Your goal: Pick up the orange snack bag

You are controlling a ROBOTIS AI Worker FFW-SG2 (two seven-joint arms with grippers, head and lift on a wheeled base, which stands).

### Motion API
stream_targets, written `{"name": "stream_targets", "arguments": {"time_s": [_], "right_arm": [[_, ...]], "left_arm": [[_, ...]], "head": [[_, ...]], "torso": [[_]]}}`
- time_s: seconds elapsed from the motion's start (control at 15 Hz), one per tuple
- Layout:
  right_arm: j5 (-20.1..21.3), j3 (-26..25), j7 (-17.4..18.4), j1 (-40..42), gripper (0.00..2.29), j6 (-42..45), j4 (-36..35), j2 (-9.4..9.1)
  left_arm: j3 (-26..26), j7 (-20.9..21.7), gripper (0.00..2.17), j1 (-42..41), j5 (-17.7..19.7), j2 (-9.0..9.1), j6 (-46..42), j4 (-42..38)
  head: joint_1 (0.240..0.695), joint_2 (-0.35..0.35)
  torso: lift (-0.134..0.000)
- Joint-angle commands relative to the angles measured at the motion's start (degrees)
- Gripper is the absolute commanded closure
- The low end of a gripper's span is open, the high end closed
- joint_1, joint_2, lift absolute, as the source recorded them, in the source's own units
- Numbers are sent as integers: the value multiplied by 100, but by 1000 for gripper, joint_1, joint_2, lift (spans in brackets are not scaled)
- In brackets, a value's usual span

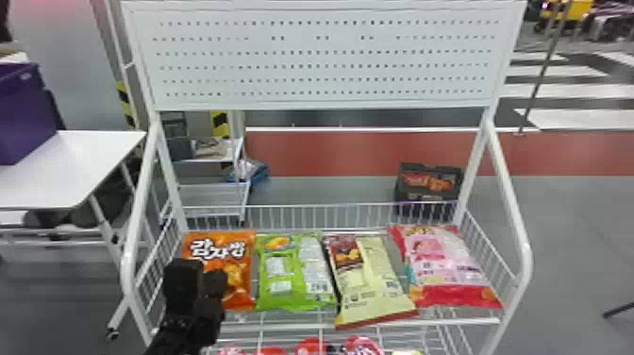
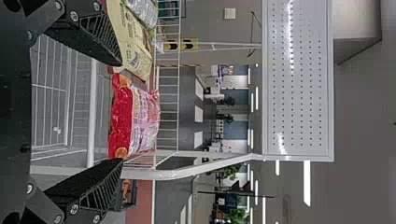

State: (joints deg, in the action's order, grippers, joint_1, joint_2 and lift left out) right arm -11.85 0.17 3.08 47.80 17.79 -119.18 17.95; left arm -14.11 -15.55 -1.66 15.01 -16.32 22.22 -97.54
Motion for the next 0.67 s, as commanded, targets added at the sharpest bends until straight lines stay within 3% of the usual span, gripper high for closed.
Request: {"name": "stream_targets", "arguments": {"time_s": [0.0, 0.33, 0.6], "right_arm": [[-37, 9, 0, -34, 167, 0, 18, 24], [-37, 27, 0, -69, 167, 0, 35, 15], [-54, 27, 0, -105, 167, 0, 44, 15]], "left_arm": [[84, 0, 1565, -159, 108, -20, 7, -318], [330, -62, 1565, -721, 301, -90, -28, -1232], [779, 26, 1565, -1741, 459, -169, -239, -2102]], "head": [[499, 0], [499, 0], [499, 0]], "torso": [[0], [0], [0]]}}
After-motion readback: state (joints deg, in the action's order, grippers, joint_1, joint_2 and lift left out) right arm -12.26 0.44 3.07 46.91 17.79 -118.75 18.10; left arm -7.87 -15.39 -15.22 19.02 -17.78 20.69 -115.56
